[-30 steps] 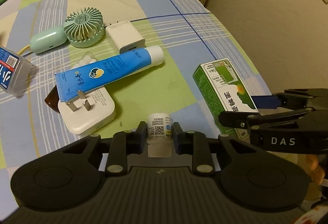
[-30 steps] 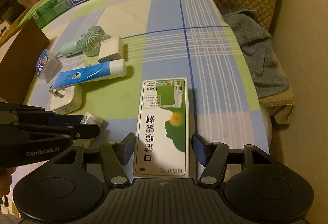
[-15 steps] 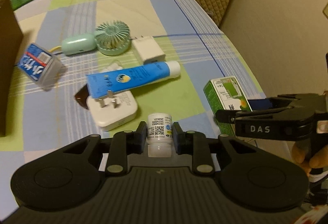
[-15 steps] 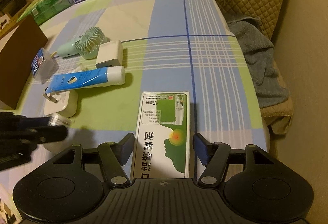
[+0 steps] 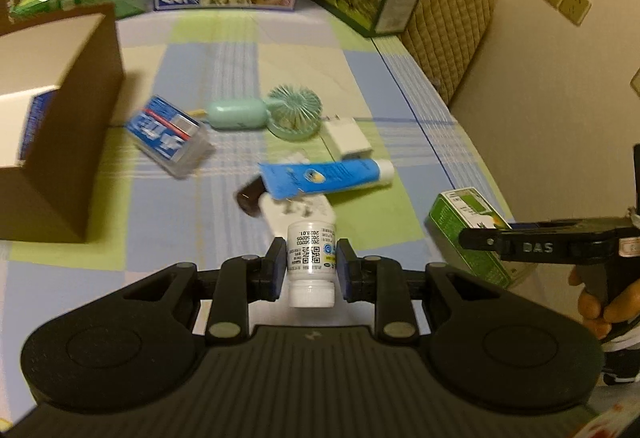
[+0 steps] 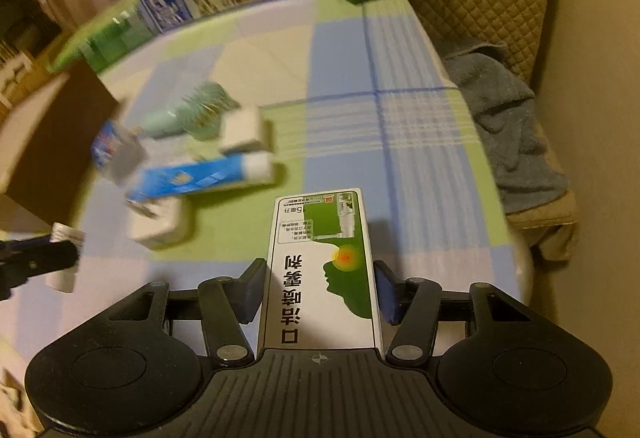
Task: Organize rigid objects
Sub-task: 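Carry the pill bottle and the green-and-white box into the open box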
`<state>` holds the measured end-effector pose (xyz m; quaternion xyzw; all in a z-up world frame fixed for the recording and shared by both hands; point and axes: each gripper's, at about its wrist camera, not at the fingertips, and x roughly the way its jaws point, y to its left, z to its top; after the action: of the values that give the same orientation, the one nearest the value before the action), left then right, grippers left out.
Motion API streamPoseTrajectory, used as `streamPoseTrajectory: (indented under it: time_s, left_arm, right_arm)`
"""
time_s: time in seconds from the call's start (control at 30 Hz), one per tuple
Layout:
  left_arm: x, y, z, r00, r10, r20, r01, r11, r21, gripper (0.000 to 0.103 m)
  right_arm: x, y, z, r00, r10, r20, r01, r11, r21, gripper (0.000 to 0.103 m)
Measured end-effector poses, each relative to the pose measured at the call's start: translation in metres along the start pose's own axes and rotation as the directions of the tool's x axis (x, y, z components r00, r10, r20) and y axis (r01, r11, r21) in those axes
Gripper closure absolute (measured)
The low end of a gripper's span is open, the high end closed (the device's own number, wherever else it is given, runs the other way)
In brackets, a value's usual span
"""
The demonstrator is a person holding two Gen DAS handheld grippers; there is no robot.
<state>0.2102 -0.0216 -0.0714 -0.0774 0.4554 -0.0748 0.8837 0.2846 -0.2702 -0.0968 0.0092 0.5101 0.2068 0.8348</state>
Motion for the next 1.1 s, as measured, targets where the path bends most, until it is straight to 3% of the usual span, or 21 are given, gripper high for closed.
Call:
streamPoseTrajectory:
  time_s: [0.27, 0.5, 0.63, 0.87, 1.1]
  left_arm:
    - [-0.052, 0.056, 0.012, 0.997, 0.0, 0.073, 0.001, 1.0, -0.018, 0.081]
    - [-0.097, 0.126, 0.025, 0.99, 0.041, 0.137, -0.035, 0.998, -0.047, 0.081]
    - [-0.114, 0.166, 0.031, 0.984, 0.072, 0.166, -0.062, 0.996, -0.062, 0.081]
    - [-0.131, 0.232, 0.046, 0.974, 0.122, 0.19, -0.109, 0.991, -0.076, 0.081]
    - [-0.124, 0.288, 0.064, 0.974, 0.159, 0.164, -0.146, 0.985, -0.088, 0.081]
  right_arm:
    - [-0.027, 0.085, 0.011, 0.986, 0.156, 0.051, -0.156, 0.988, -0.001, 0.051]
    - [-0.038, 0.188, 0.028, 0.955, 0.272, 0.116, -0.259, 0.959, -0.116, 0.051]
    - [-0.029, 0.242, 0.037, 0.931, 0.348, 0.109, -0.334, 0.933, -0.133, 0.051]
    - [-0.008, 0.322, 0.052, 0.912, 0.391, 0.124, -0.362, 0.91, -0.2, 0.051]
    - [0.034, 0.382, 0.072, 0.919, 0.38, 0.107, -0.352, 0.911, -0.213, 0.051]
